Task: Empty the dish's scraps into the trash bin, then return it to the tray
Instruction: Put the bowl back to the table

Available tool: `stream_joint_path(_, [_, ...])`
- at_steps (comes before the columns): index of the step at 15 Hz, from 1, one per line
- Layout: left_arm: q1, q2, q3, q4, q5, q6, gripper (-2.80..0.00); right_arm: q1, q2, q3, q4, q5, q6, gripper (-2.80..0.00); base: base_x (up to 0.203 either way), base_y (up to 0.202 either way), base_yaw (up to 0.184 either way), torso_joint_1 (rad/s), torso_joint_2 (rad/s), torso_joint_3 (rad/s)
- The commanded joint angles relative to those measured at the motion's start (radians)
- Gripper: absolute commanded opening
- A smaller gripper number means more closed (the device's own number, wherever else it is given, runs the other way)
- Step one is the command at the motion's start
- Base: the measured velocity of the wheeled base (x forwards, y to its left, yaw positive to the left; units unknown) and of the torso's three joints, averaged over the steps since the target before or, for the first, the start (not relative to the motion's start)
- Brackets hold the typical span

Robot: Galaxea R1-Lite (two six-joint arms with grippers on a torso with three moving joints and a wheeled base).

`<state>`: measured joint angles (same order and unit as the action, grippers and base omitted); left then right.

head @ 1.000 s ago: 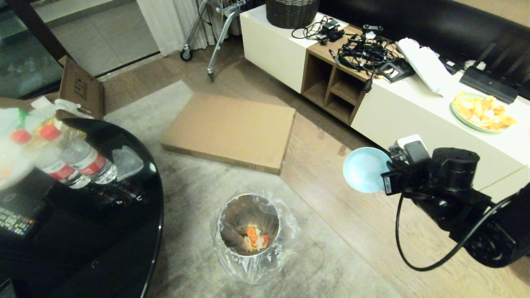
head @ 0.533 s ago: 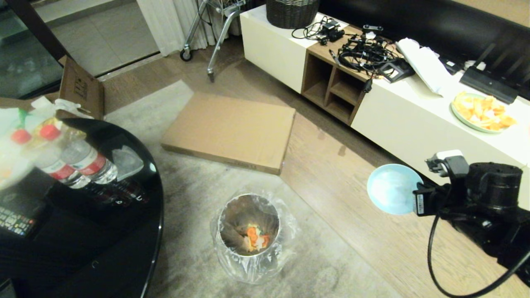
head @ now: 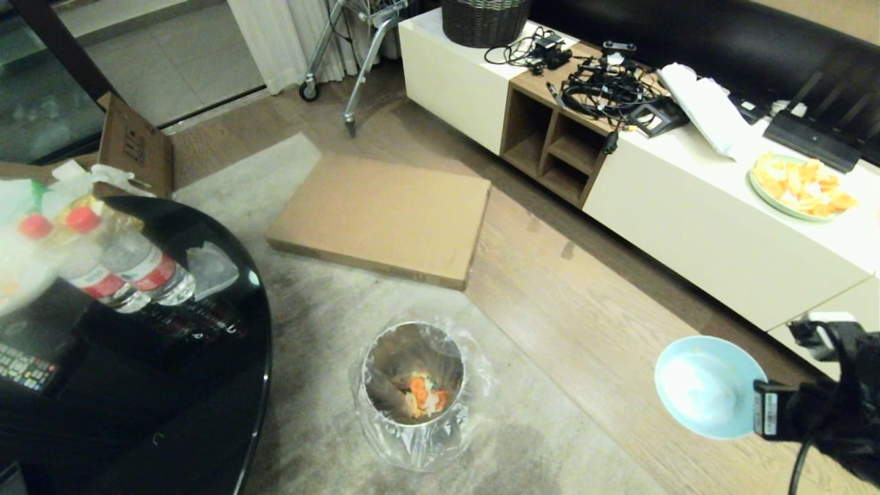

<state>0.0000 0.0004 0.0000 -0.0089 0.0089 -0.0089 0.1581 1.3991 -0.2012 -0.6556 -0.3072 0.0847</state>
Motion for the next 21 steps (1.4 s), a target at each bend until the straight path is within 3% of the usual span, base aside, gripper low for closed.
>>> stream_joint_path(1, [0.000,0.000,0.000,0.000,0.000,0.000,-2.80,-0.010,-0.160,0.085,0.032,0.001,0.007,-2.80,0.000,0.000,0.000,0.000,0.00,0.000])
stream_joint_path(5, [0.000,0.000,0.000,0.000,0.000,0.000,-2.80,-0.076,-0.342,0.190,0.113,0.004,0.005,-2.80,0.000,0.000,0.000,0.000,0.00,0.000])
stream_joint_path(12, [0.000,0.000,0.000,0.000,0.000,0.000,-2.80,-0.112,-0.780,0.200,0.445,0.017,-0.015,-2.80,0.000,0.000,0.000,0.000,0.00,0.000])
stream_joint_path(17, [0.000,0.000,0.000,0.000,0.000,0.000,-2.80,-0.140,-1.126,0.201,0.559,0.199,-0.071,-2.80,0.000,0.000,0.000,0.000,0.00,0.000])
stream_joint_path(21, [0.000,0.000,0.000,0.000,0.000,0.000,-2.80,-0.165,-1.324,0.198,0.659,0.258,-0.097,-2.80,0.000,0.000,0.000,0.000,0.00,0.000])
